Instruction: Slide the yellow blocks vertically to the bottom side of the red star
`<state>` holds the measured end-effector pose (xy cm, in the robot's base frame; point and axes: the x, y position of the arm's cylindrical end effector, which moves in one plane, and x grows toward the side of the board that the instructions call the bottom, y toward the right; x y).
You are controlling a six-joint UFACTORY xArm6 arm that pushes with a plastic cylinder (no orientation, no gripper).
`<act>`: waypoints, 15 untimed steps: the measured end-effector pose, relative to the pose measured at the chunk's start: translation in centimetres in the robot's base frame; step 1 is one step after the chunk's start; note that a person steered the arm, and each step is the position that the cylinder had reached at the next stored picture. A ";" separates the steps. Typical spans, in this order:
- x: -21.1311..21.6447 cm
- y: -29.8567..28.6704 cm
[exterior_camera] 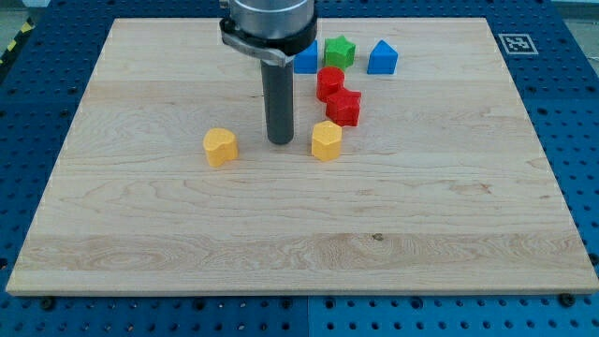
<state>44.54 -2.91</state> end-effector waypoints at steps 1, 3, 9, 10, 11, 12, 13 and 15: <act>2.1 0.7; 2.2 2.7; 2.2 8.2; 3.5 7.9; 7.0 4.6; 7.8 -2.9; 4.4 -9.4; 1.4 -13.3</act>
<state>45.92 -16.22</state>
